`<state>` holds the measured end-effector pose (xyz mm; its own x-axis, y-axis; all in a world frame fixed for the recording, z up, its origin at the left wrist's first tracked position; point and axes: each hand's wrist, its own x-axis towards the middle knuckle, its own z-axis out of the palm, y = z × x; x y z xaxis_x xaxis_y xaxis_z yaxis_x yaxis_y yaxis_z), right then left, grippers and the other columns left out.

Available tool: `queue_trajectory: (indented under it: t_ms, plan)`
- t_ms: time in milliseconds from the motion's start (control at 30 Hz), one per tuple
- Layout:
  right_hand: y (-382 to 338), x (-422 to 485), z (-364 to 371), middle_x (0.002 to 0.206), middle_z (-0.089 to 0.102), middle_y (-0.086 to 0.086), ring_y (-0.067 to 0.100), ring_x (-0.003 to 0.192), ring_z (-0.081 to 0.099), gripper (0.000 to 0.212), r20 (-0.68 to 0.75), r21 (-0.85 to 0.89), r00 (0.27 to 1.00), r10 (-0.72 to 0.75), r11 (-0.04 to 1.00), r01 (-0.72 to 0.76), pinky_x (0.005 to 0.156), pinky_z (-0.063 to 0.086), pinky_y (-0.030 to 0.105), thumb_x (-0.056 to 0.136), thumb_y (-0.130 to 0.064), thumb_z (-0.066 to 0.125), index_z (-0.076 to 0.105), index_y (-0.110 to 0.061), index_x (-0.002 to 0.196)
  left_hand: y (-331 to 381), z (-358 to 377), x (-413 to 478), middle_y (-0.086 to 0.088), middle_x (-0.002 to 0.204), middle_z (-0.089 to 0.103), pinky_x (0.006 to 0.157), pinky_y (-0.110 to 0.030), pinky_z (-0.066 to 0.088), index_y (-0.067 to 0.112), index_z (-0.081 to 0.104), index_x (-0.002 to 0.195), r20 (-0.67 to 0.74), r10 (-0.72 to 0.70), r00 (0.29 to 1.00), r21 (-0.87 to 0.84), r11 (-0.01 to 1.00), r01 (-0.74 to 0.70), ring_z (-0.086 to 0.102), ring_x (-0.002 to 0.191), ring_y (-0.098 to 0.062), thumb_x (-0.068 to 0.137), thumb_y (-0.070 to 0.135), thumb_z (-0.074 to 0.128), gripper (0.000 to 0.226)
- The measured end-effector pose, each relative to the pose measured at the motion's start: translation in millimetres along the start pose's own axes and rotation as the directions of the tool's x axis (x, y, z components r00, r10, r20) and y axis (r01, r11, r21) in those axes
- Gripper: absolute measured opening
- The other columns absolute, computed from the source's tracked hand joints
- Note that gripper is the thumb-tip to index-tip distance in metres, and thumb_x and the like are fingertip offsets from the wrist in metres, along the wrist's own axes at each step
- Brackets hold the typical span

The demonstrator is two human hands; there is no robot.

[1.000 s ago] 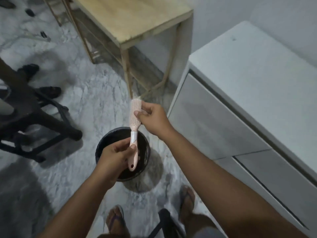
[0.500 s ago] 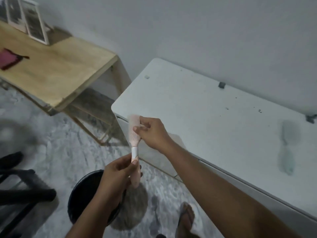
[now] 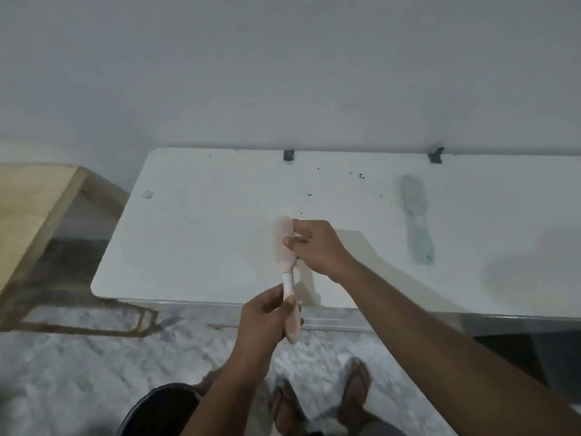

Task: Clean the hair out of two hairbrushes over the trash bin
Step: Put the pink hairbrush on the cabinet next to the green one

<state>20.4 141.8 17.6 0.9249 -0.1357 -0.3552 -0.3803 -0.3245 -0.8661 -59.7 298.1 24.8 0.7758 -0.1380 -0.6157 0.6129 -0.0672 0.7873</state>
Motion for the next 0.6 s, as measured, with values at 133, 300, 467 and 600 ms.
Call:
queue_trajectory:
  t_ms: [133, 300, 467, 600]
  plan:
    - [17, -3, -44, 0.125, 0.07, 0.008, 0.025, 0.108, 0.07, 0.03, -0.082, 0.011, 0.996, 0.032, 0.999, -0.031, 0.096, 0.057, 0.047, 0.091, -0.015, 0.068, 0.068, -0.005, 0.12, 14, 44, 5, -0.009, 0.082, 0.078, 0.08, -0.05, 0.059, 0.031, 0.077, 0.08, 0.057, -0.023, 0.998, 0.059, 0.998, 0.019, 0.07, 0.077, -0.033, 0.096, 0.006, 0.06, 0.034]
    - [44, 5, -96, 0.136, 0.065, 0.001, 0.016, 0.118, 0.066, 0.046, -0.114, 0.037, 0.992, 0.063, 0.998, -0.059, 0.103, 0.054, 0.039, 0.091, -0.023, 0.067, 0.06, -0.012, 0.135, 24, 102, 14, -0.007, 0.084, 0.079, 0.081, -0.052, 0.059, 0.03, 0.077, 0.084, 0.084, -0.02, 0.996, 0.119, 0.993, 0.01, 0.073, 0.079, -0.029, 0.095, 0.006, 0.061, 0.031]
    - [70, 18, -149, 0.141, 0.061, -0.001, 0.012, 0.116, 0.066, 0.05, -0.12, 0.034, 0.99, 0.072, 0.997, -0.068, 0.103, 0.053, 0.036, 0.092, -0.025, 0.066, 0.055, -0.015, 0.14, 24, 162, 28, -0.021, 0.086, 0.074, 0.083, -0.053, 0.058, 0.031, 0.079, 0.069, 0.068, -0.016, 0.998, 0.145, 0.989, 0.006, 0.07, 0.075, -0.03, 0.095, 0.007, 0.062, 0.039]
    - [84, 29, -176, 0.136, 0.064, 0.001, 0.014, 0.112, 0.068, 0.045, -0.109, -0.013, 0.992, 0.062, 0.998, -0.063, 0.097, 0.056, 0.031, 0.095, -0.024, 0.064, 0.056, -0.013, 0.138, 24, 196, 37, -0.01, 0.077, 0.074, 0.075, -0.044, 0.057, 0.018, 0.08, 0.093, 0.034, 0.011, 0.999, 0.141, 0.99, -0.016, 0.067, 0.069, -0.024, 0.094, 0.006, 0.062, 0.021]
